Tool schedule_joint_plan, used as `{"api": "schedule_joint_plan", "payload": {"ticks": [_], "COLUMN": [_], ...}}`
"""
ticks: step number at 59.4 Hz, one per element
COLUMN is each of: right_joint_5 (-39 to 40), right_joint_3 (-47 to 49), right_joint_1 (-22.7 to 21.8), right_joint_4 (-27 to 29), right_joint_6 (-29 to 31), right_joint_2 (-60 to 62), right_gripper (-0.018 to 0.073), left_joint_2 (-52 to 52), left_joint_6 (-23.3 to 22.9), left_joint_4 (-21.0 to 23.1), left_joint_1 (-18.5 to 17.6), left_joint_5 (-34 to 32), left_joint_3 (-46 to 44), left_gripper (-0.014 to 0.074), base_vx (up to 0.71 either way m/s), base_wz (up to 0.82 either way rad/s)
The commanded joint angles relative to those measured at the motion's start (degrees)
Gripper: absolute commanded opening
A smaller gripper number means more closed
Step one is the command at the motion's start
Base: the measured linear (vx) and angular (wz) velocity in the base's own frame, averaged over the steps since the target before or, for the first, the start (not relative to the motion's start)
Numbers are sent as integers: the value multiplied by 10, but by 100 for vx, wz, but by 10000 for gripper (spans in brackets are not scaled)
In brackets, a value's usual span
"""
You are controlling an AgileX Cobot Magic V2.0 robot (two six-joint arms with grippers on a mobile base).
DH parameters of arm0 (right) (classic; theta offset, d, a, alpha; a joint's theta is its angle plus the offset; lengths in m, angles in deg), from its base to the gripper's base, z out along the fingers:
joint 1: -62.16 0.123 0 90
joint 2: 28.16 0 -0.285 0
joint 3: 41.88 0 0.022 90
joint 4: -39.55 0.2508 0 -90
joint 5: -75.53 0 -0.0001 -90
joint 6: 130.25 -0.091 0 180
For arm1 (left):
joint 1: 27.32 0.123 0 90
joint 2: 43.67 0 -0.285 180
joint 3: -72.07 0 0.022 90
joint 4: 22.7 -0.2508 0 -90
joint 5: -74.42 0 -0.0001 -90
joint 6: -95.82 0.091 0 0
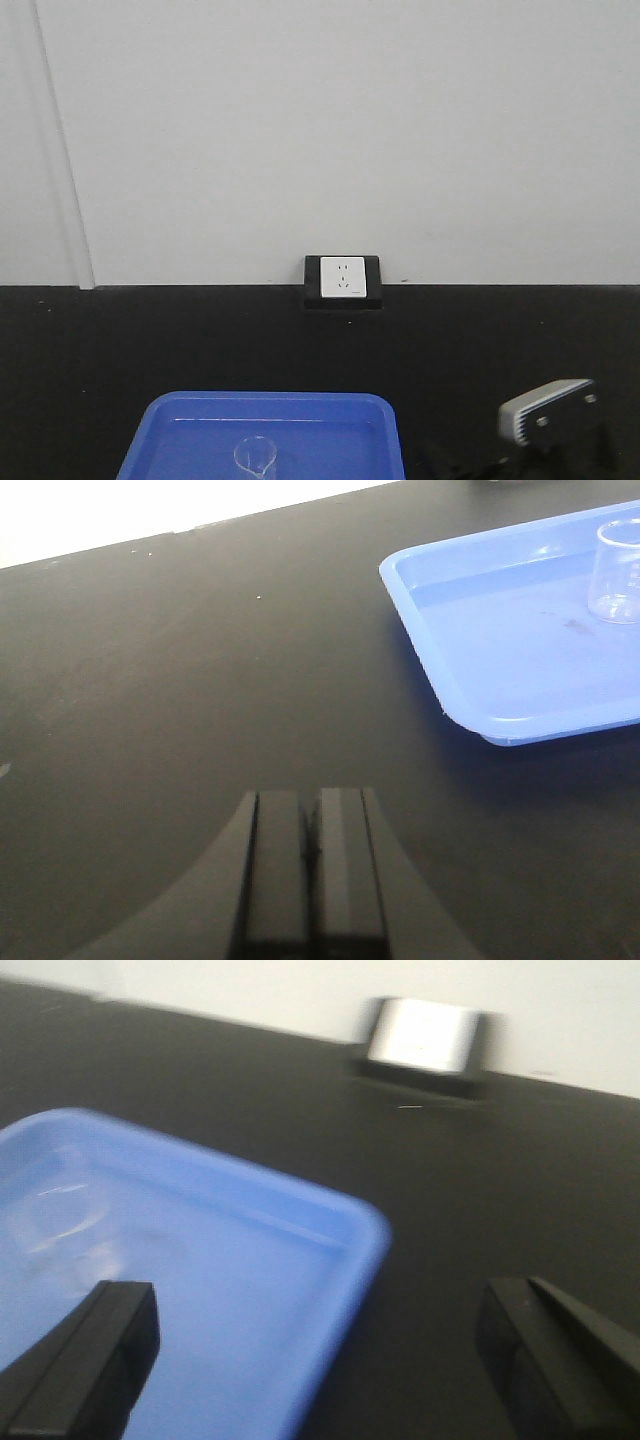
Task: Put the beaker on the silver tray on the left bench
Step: 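Lower the open right gripper around the glass beaker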
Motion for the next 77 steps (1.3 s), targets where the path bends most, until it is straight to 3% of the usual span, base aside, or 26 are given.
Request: {"api": "schedule_joint_plan", "payload": {"ticks": [1, 8, 22, 34, 46, 60, 69, 77], "right_joint_5": [138, 195, 193, 175, 162, 162, 165, 162], "right_joint_3": [24, 61, 170, 262, 336, 397, 413, 410], "right_joint_1": [34, 68, 115, 114, 114, 114, 114, 114], "right_joint_4": [-12, -12, -10, -19, -84, -88, -85, -87], "right_joint_6": [1, 1, -3, -56, -100, -113, -115, -121], "right_joint_2": [-54, -151, -283, -358, -414, -465, -475, -457], "right_gripper": [691, 687, 676, 666, 645, 590, 414, 74], "left_joint_2": [4, 4, 4, 4, 4, 4, 4, 4], "left_joint_6": [-1, -1, -1, -1, -1, -1, -1, -1], "left_joint_4": [1, 1, 1, 1, 1, 1, 1, 1], "left_joint_1": [-4, -4, -4, -4, -4, -4, -4, -4], "left_joint_5": [-47, -47, -47, -47, -47, -47, -47, -47], "left_joint_3": [11, 11, 11, 11, 11, 11, 11, 11], "left_gripper": [1, 1, 1, 1, 1, 1, 1, 1], "base_vx": [0, 0, 0, 0, 0, 0, 0, 0], "base_wz": [0, 0, 0, 0, 0, 0, 0, 0]}}
